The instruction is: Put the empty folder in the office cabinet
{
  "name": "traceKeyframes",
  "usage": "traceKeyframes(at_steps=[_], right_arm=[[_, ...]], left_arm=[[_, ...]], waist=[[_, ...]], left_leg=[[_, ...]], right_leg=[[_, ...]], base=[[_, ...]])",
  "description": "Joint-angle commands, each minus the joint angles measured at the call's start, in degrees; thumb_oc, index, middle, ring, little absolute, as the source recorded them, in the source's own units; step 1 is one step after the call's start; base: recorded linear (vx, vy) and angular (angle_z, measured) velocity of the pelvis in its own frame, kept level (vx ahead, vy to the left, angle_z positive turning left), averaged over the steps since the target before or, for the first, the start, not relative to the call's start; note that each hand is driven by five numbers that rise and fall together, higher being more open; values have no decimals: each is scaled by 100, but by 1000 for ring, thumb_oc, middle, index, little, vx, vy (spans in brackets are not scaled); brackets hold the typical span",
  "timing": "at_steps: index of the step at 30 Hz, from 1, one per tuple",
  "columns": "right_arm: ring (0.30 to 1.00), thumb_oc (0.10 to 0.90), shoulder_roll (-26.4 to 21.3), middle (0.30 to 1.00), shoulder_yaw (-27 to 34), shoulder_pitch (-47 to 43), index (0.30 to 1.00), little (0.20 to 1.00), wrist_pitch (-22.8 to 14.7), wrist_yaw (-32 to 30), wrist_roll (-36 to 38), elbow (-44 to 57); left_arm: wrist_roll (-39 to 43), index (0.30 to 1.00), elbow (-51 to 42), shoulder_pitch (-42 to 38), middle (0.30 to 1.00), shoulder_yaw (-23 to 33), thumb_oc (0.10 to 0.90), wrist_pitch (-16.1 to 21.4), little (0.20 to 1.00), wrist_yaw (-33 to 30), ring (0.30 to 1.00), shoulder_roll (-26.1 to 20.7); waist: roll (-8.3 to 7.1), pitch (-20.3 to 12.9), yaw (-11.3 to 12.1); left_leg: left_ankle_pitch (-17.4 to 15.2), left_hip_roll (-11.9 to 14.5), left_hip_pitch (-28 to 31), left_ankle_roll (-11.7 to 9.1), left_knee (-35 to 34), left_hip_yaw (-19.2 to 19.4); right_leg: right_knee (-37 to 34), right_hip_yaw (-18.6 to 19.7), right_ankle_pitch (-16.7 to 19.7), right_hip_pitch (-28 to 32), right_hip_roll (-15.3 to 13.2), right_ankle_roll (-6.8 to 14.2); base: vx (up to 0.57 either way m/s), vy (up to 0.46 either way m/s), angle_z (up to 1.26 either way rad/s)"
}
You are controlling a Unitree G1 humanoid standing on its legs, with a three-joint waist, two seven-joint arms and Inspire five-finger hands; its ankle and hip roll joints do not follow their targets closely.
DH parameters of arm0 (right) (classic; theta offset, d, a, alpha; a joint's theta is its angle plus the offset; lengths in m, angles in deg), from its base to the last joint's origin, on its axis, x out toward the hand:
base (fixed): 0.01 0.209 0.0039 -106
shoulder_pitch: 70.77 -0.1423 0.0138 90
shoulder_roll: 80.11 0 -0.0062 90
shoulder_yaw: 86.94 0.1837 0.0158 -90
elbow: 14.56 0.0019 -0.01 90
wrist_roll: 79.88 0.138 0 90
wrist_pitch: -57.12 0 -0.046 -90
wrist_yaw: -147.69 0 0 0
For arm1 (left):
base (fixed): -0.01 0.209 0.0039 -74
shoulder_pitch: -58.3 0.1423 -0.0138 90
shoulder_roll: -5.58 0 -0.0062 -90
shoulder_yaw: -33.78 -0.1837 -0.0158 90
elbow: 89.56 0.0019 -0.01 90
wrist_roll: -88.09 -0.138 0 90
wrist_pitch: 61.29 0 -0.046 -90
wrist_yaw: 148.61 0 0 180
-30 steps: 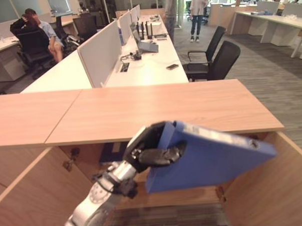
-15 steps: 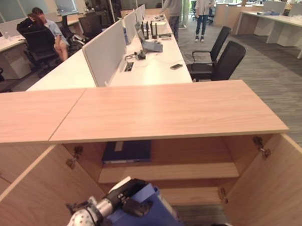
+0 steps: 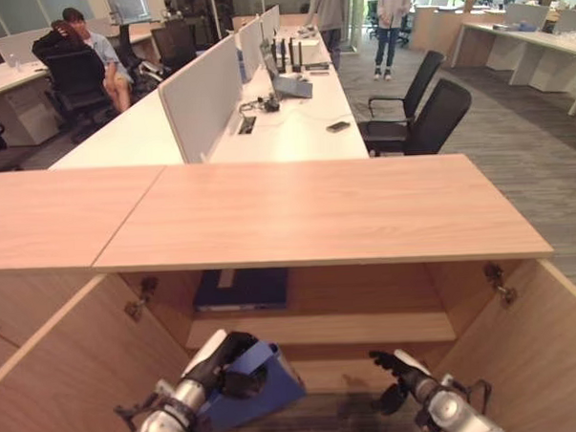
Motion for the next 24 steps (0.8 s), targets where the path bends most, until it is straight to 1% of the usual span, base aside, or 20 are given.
traceKeyframes(at_steps=[1, 5, 9, 12, 16, 20, 22, 24], right_arm=[[900, 800, -148, 900, -46, -454, 900, 900, -387, -47, -94, 484], [900, 800, -120, 900, -139, -602, 900, 900, -495, -41, 79, 1086], [900, 800, -120, 900, -269, -758, 900, 900, -578, 9, 163, 1356], [900, 800, -123, 900, -309, -861, 900, 900, -602, 17, 188, 1410], [900, 800, -98, 900, -305, -997, 900, 900, -646, 41, 423, 1496], [900, 800, -114, 900, -383, -1223, 900, 900, -686, 83, 556, 1632], [900, 800, -114, 900, -379, -1232, 900, 900, -687, 84, 561, 1628], [900, 800, -65, 900, -450, -1417, 900, 900, -710, 64, 660, 1668]], left_arm=[[-16, 300, -603, -886, 300, 186, 400, 686, 300, -381, 300, -15], [167, 300, -709, -1126, 300, -50, 400, 721, 300, -402, 300, 18], [318, 300, -856, -1293, 300, -197, 400, 779, 300, -373, 300, -4], [468, 300, -989, -1373, 300, -264, 400, 818, 300, -334, 300, -50], [699, 300, -1150, -1509, 300, -335, 400, 866, 300, -292, 300, -144], [1047, 300, -1380, -1739, 300, -544, 400, 945, 300, -163, 300, -235], [1053, 300, -1376, -1751, 300, -546, 400, 944, 300, -162, 300, -238], [1234, 300, -1379, -1959, 300, -750, 400, 966, 300, -140, 300, -236]], waist=[[-167, 5, -62], [-165, 4, -93], [-157, 3, -104], [-149, -2, -109], [-145, -14, -109], [-132, -33, -121], [-133, -27, -117], [-134, -43, -121]], left_leg=[[-749, 157, 216, -172, -6, -196], [-750, 164, 210, -168, -6, -161], [-755, 170, 208, -171, -6, -127], [-754, 173, 207, -173, -6, -123], [-754, 175, 215, -176, -6, -113], [-755, 182, 217, -181, -6, -102], [-755, 182, 216, -181, -6, -101], [-766, 185, 219, -180, -6, -97]], right_leg=[[39, -249, -285, -61, -110, 271], [39, -212, -275, -81, -114, 274], [39, -201, -274, -87, -115, 275], [39, -191, -272, -86, -110, 274], [39, -191, -268, -85, -110, 277], [39, -178, -261, -88, -119, 276], [39, -177, -260, -90, -119, 276], [39, -170, -259, -88, -123, 275]], base=[[0, 0, 0], [0, 0, 0], [0, 0, 0], [0, 0, 0], [0, 0, 0], [0, 0, 0], [0, 0, 0], [0, 0, 0]])
